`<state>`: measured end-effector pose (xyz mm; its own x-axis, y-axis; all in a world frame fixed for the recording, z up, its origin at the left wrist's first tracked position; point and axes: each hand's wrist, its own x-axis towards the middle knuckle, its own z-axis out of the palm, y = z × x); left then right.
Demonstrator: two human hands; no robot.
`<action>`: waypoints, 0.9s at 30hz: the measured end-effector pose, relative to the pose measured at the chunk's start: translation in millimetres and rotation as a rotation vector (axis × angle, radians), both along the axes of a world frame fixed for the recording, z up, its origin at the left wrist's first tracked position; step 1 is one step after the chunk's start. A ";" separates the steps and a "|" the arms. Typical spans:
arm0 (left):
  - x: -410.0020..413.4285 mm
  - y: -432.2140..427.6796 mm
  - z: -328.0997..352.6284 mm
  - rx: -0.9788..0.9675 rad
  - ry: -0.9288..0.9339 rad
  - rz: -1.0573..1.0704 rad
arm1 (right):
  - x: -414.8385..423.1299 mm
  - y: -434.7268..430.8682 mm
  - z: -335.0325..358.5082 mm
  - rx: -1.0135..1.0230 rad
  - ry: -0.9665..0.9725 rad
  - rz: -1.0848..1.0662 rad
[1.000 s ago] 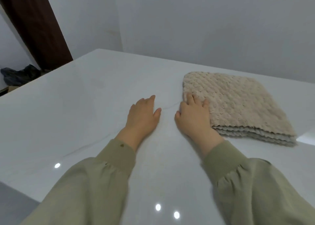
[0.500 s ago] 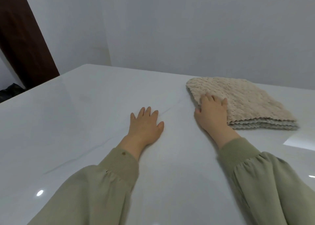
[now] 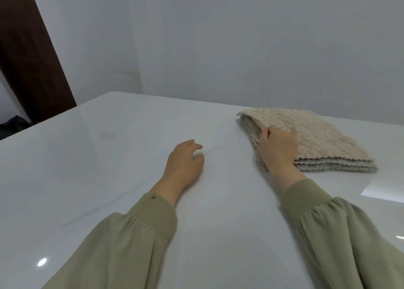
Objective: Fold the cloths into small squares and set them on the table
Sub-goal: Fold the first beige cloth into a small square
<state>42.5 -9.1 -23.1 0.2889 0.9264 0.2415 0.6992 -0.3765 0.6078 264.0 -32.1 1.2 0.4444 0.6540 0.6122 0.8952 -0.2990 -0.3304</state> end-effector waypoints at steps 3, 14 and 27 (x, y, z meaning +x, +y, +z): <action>-11.8 -8.1 7.0 0.069 -0.432 0.176 | -29.9 -3.3 10.8 0.339 -0.201 0.191; -44.8 -30.4 21.3 0.154 -0.439 0.184 | -85.6 -50.4 -18.5 -0.094 -0.008 0.447; -13.7 -12.7 9.4 -0.008 0.555 0.200 | -42.3 -29.3 -21.6 -0.513 -0.209 0.229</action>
